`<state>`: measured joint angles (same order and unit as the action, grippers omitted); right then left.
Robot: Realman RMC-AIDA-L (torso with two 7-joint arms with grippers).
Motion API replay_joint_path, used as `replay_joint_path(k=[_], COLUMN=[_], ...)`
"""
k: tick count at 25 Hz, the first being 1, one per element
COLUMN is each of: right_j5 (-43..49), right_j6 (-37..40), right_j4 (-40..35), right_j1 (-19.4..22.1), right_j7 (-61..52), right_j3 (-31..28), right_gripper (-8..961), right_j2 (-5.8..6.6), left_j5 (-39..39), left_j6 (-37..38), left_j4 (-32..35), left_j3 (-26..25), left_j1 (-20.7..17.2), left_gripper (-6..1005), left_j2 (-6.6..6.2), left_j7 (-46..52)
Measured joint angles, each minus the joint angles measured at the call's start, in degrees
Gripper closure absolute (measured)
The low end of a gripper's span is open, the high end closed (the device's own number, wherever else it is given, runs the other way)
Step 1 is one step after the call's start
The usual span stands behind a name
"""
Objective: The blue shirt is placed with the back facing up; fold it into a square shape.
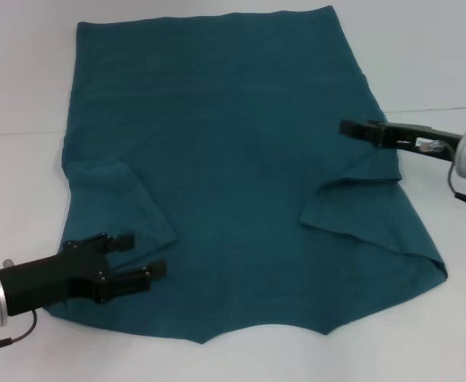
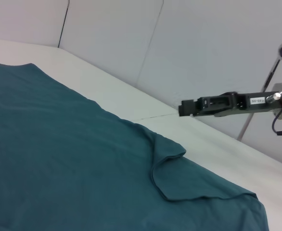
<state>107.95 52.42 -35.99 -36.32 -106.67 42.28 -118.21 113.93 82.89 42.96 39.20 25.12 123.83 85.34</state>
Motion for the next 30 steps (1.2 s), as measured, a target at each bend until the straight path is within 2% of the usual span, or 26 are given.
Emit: replay_joint_path(k=[5,9,15,18,22,26,30], right_j5=[0.40,4.47,9.58,14.47,16.03,16.07,16.10], right_j6=[0.05,-0.13,-1.90,-3.35,-4.32,-5.42,-6.42], right_j4=[-0.17,0.20,0.25,0.49,2.19,3.85,4.91], right_j1=[0.65,0.39,0.49,0.30,0.25,-0.27,-1.14], right_j7=[-2.38,-12.12,-22.25,-26.25,-27.25,-27.59,-27.25], right_j3=[0.23,0.13,0.44,0.24,0.15,0.28,0.56], right_gripper=[309,151,118,118,117,117,117], right_j2=[1.31,3.02,4.58,4.91,5.20,5.22,4.34], left_j5=[-0.09,-0.12,-0.15,0.02,0.17,0.20,0.10], left_j6=[-0.01,0.14,0.43,0.44,0.44,0.44,0.43], left_j4=[0.02,0.02,0.06,0.12,0.18,0.20,0.09], left_j3=[0.20,0.32,0.30,0.42,0.65,0.71,0.64], left_j1=[0.32,0.40,0.39,0.36,0.37,0.37,0.37], left_gripper=[124,124,124,124,123,123,123], left_j2=[0.00,0.00,0.00,0.00,0.00,0.00,0.00], left_j7=[0.00,0.00,-0.09,-0.09,-0.09,-0.09,-0.09])
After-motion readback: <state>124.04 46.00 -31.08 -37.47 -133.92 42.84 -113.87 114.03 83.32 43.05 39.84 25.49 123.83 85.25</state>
